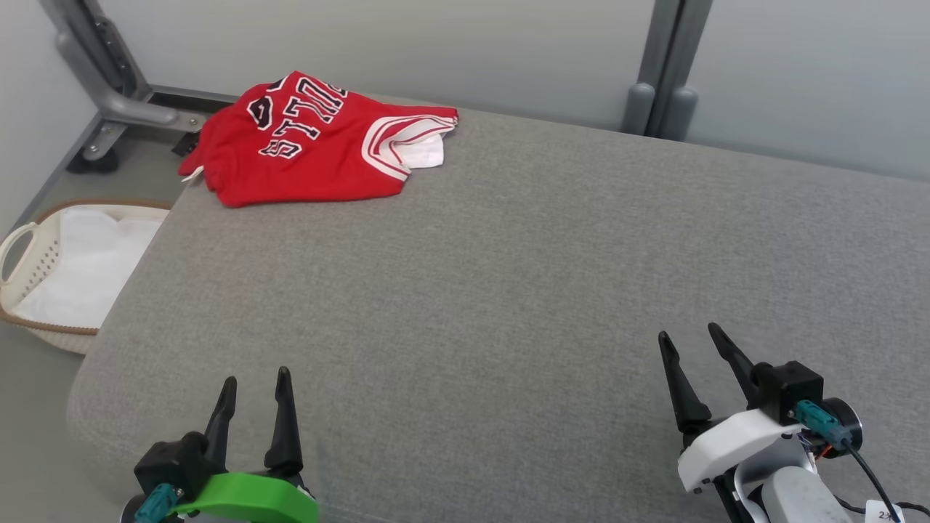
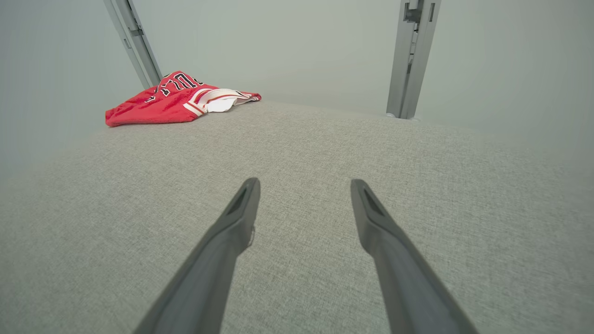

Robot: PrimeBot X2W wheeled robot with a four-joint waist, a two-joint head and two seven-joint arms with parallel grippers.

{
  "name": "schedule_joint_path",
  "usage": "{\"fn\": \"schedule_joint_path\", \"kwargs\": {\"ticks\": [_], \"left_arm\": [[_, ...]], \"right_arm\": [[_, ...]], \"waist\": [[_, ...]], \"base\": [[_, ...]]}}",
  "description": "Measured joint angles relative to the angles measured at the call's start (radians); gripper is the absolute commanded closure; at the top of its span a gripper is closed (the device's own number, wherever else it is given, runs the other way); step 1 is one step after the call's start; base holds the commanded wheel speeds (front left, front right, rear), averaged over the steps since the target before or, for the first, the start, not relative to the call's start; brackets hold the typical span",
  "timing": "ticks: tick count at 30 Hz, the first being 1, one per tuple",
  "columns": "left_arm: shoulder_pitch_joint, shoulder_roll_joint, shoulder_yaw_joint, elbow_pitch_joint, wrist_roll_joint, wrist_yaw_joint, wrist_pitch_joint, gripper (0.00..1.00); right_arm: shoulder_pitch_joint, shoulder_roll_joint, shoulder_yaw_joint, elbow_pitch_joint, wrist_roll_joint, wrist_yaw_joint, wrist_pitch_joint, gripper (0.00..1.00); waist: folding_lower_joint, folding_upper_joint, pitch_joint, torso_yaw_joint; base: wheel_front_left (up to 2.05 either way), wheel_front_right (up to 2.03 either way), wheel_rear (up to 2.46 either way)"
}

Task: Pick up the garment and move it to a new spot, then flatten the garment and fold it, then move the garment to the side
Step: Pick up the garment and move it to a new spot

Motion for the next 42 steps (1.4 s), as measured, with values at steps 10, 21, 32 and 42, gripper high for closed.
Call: {"fn": "schedule_joint_path", "kwargs": {"ticks": [10, 21, 32, 42], "left_arm": [[-0.005, 0.000, 0.013, -0.020, -0.006, 0.004, 0.000, 0.00], [-0.270, 0.105, 0.099, -0.117, 0.056, -0.006, 0.000, 0.00], [-0.763, 0.336, 0.096, 0.011, -0.007, -0.022, 0.160, 0.00], [-0.953, 0.406, -0.062, 0.308, -0.137, -0.023, 0.326, 0.00]], "right_arm": [[-0.018, 0.001, 0.000, -0.009, -0.011, 0.000, 0.000, 0.00], [-0.089, 0.000, -0.021, -0.072, -0.067, 0.000, 0.000, 0.00], [-0.188, 0.000, -0.016, -0.149, -0.132, 0.000, 0.000, 0.00], [-0.251, -0.001, -0.005, -0.232, -0.198, 0.000, 0.013, 0.00]], "waist": [[0.0000, 0.0000, 0.035, 0.025], [0.0000, 0.0000, 0.116, -0.024], [0.0000, 0.0000, 0.253, -0.123], [0.0000, 0.0000, 0.408, -0.221]], "base": [[0.00, 0.00, 0.00], [0.00, 0.00, 0.00], [0.00, 0.00, 0.00], [0.00, 0.00, 0.00]]}}
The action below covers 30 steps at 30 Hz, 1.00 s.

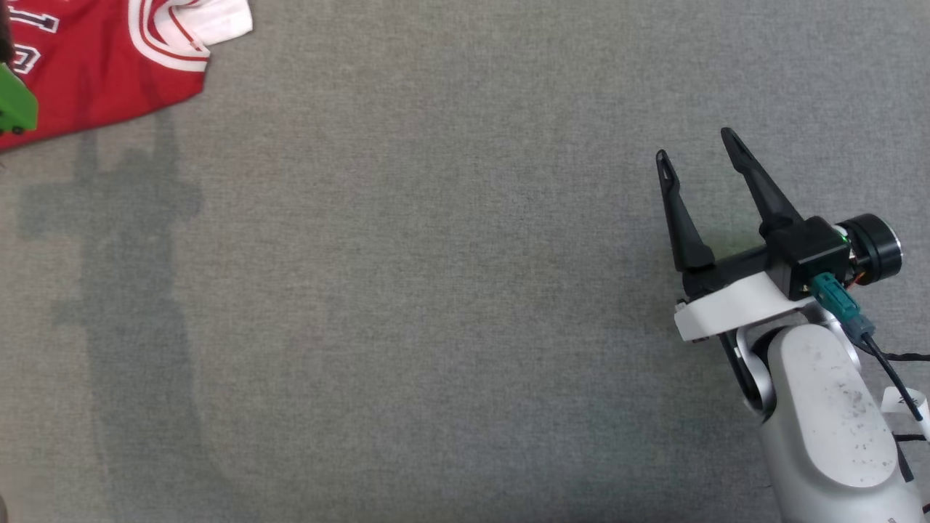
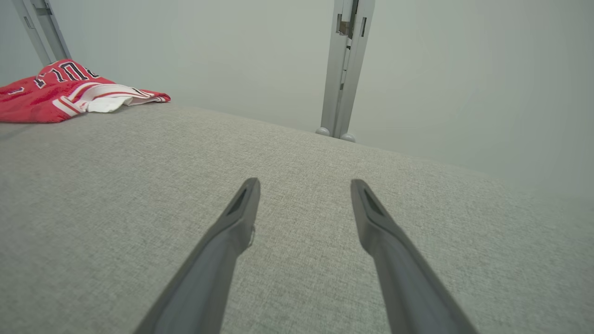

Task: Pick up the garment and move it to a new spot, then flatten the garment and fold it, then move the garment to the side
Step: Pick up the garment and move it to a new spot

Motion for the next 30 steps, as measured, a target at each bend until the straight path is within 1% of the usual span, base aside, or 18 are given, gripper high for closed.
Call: {"fn": "schedule_joint_path", "kwargs": {"ticks": [5, 10, 16, 21, 22, 23, 24, 25, 26, 30], "left_arm": [[-0.051, -0.004, -0.063, 0.090, -0.058, 0.000, 0.033, 0.00], [-0.074, -0.002, -0.152, 0.146, -0.095, 0.000, 0.086, 0.00], [-0.107, 0.012, -0.219, 0.189, -0.129, 0.000, 0.114, 0.00], [-0.123, 0.034, -0.258, 0.215, -0.172, 0.000, 0.154, 0.00], [-0.126, 0.039, -0.265, 0.219, -0.176, 0.000, 0.157, 0.08], [-0.129, 0.042, -0.271, 0.223, -0.182, 0.000, 0.161, 0.29], [-0.132, 0.044, -0.275, 0.230, -0.184, -0.001, 0.161, 0.68], [-0.133, 0.047, -0.279, 0.235, -0.184, -0.003, 0.161, 0.93], [-0.133, 0.051, -0.284, 0.241, -0.184, -0.003, 0.158, 1.00], [-0.133, 0.064, -0.289, 0.269, -0.180, -0.003, 0.114, 1.00]], "right_arm": [[-0.012, 0.000, -0.024, -0.049, -0.042, 0.000, 0.021, 0.00], [-0.018, 0.000, -0.053, -0.097, -0.057, 0.000, 0.037, 0.00], [-0.024, 0.000, -0.080, -0.141, -0.068, 0.000, 0.047, 0.00], [-0.022, 0.000, -0.084, -0.160, -0.069, 0.000, 0.047, 0.00], [-0.021, 0.000, -0.085, -0.162, -0.069, 0.000, 0.047, 0.00], [-0.021, 0.000, -0.085, -0.162, -0.069, 0.000, 0.047, 0.00], [-0.020, 0.000, -0.085, -0.162, -0.069, 0.000, 0.047, 0.00], [-0.020, 0.000, -0.085, -0.162, -0.067, 0.000, 0.047, 0.00], [-0.020, 0.000, -0.084, -0.162, -0.067, 0.000, 0.047, 0.00], [-0.020, 0.000, -0.080, -0.150, -0.061, 0.000, 0.043, 0.00]], "waist": [[0.0000, 0.0000, 0.073, -0.029], [0.0000, 0.0000, 0.135, -0.046], [0.0000, 0.0000, 0.188, -0.056], [0.0000, 0.0000, 0.204, -0.065], [0.0000, 0.0000, 0.205, -0.066], [0.0000, 0.0000, 0.204, -0.066], [0.0000, 0.0000, 0.203, -0.066], [0.0000, 0.0000, 0.202, -0.066], [0.0000, 0.0000, 0.200, -0.066], [0.0000, 0.0000, 0.185, -0.065]], "base": [[0.00, 0.00, 0.00], [0.00, 0.00, 0.00], [0.00, 0.00, 0.00], [0.00, 0.00, 0.00], [0.00, 0.00, 0.00], [0.00, 0.00, 0.00], [0.00, 0.00, 0.00], [0.00, 0.00, 0.00], [0.00, 0.00, 0.00], [0.00, 0.00, 0.00]]}}
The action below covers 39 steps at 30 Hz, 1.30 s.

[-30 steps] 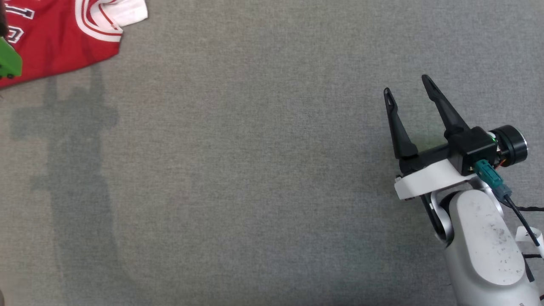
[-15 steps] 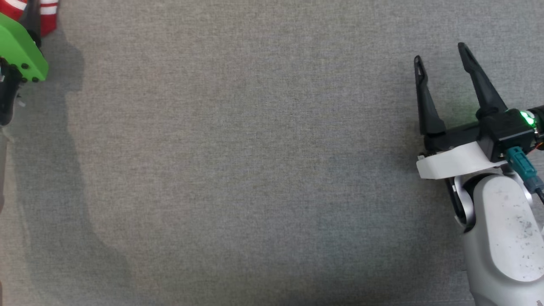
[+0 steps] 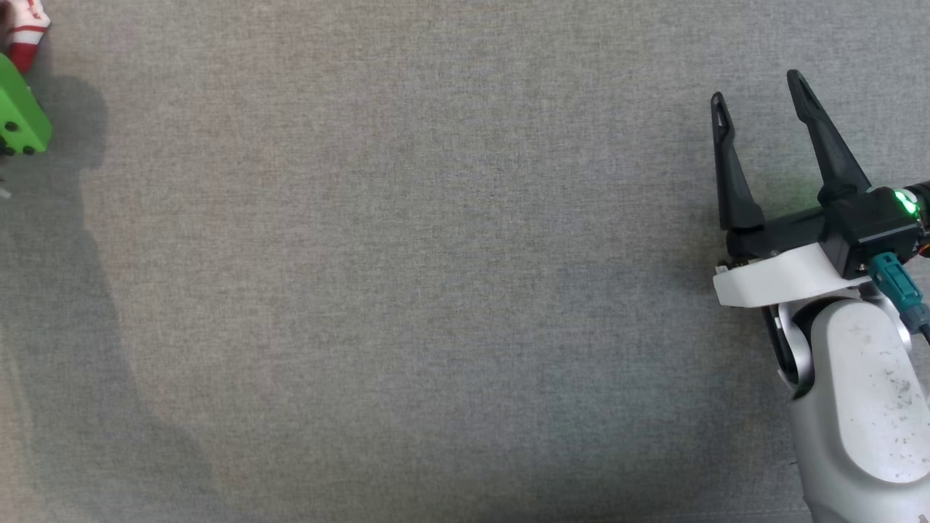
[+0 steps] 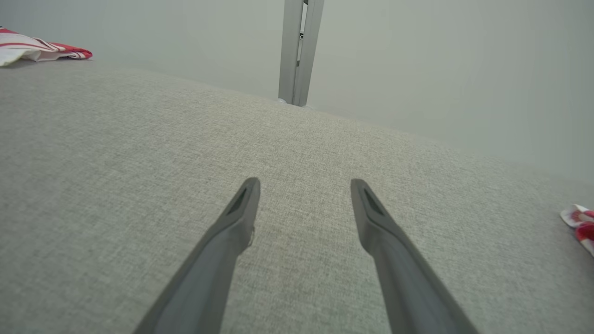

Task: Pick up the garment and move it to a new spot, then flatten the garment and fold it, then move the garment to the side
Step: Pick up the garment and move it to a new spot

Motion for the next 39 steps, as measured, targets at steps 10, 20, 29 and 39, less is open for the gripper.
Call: {"fn": "schedule_joint_path", "kwargs": {"ticks": [10, 20, 29, 39], "left_arm": [[-0.007, 0.032, -0.018, 0.010, 0.014, 0.000, -0.095, 1.00], [-0.012, 0.052, -0.159, -0.139, 0.043, 0.000, -0.119, 1.00], [-0.046, -0.020, -0.269, -0.330, -0.002, 0.000, -0.143, 1.00], [-0.105, -0.210, -0.276, -0.504, -0.147, 0.000, -0.233, 1.00]], "right_arm": [[0.004, 0.000, 0.008, 0.081, 0.037, 0.000, -0.033, 0.00], [0.056, 0.000, 0.017, 0.178, 0.092, 0.000, -0.052, 0.00], [0.105, 0.000, 0.018, 0.200, 0.137, 0.000, -0.057, 0.00], [0.120, 0.000, 0.000, 0.184, 0.163, 0.000, -0.057, 0.00]], "waist": [[0.0000, 0.0000, -0.091, -0.002], [0.0000, 0.0000, -0.260, -0.020], [0.0000, 0.0000, -0.425, -0.056], [-0.0001, 0.0001, -0.520, -0.132]], "base": [[0.00, 0.00, 0.00], [0.00, 0.00, 0.00], [0.00, 0.00, 0.00], [0.00, 0.00, 0.00]]}}
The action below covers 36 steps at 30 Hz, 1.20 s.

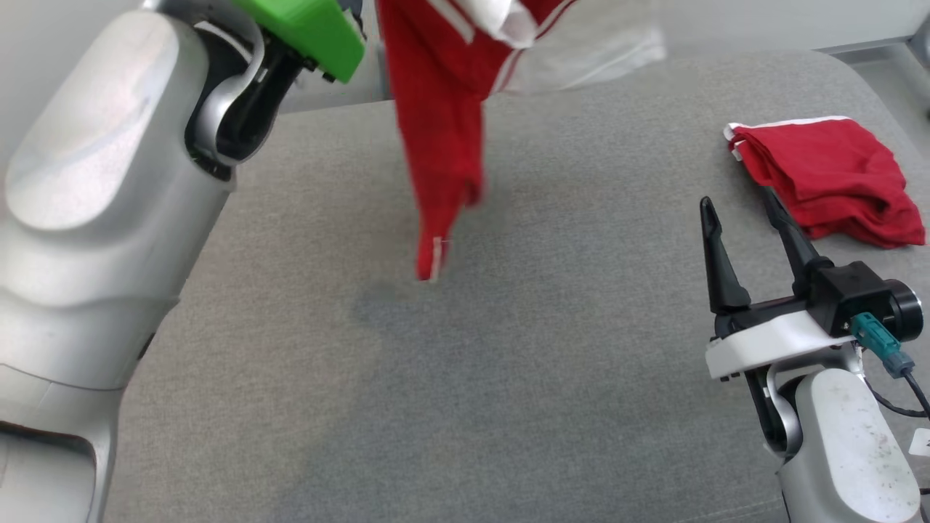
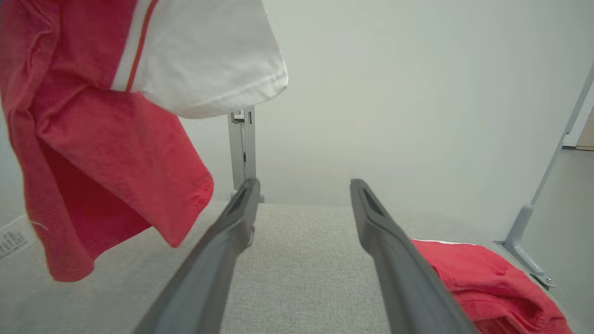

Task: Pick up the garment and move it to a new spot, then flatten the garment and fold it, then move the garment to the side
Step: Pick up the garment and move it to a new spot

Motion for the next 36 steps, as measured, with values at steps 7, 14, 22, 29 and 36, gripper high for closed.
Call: {"fn": "schedule_joint_path", "kwargs": {"ticks": [7, 14, 22, 29, 36], "left_arm": [[0.043, -0.012, -0.005, 0.035, -0.044, 0.000, -0.026, 1.00], [0.212, 0.048, -0.026, 0.198, -0.053, 0.000, -0.091, 1.00], [0.257, 0.121, -0.028, 0.433, -0.022, 0.000, -0.166, 1.00], [0.183, 0.155, -0.035, 0.530, 0.048, 0.000, -0.197, 1.00], [0.163, 0.120, 0.003, 0.553, 0.067, 0.000, -0.205, 0.00]], "right_arm": [[0.006, 0.000, -0.032, -0.016, 0.009, 0.000, 0.000, 0.00], [0.016, 0.000, -0.059, -0.033, 0.022, 0.000, 0.000, 0.00], [-0.005, 0.000, -0.060, -0.050, 0.034, 0.000, 0.000, 0.00], [-0.033, 0.000, -0.056, -0.060, 0.034, 0.000, 0.000, 0.00], [-0.044, 0.000, -0.036, -0.050, 0.032, 0.000, 0.000, 0.00]], "waist": [[0.0000, 0.0000, 0.003, -0.028], [0.0000, 0.0000, 0.049, -0.033], [0.0000, -0.0001, 0.136, -0.046], [0.0000, -0.0001, 0.220, -0.064], [0.0000, 0.0000, 0.265, -0.073]], "base": [[0.00, 0.00, 0.00], [0.00, 0.00, 0.00], [0.00, 0.00, 0.00], [0.00, 0.00, 0.00], [0.00, 0.00, 0.00]]}}
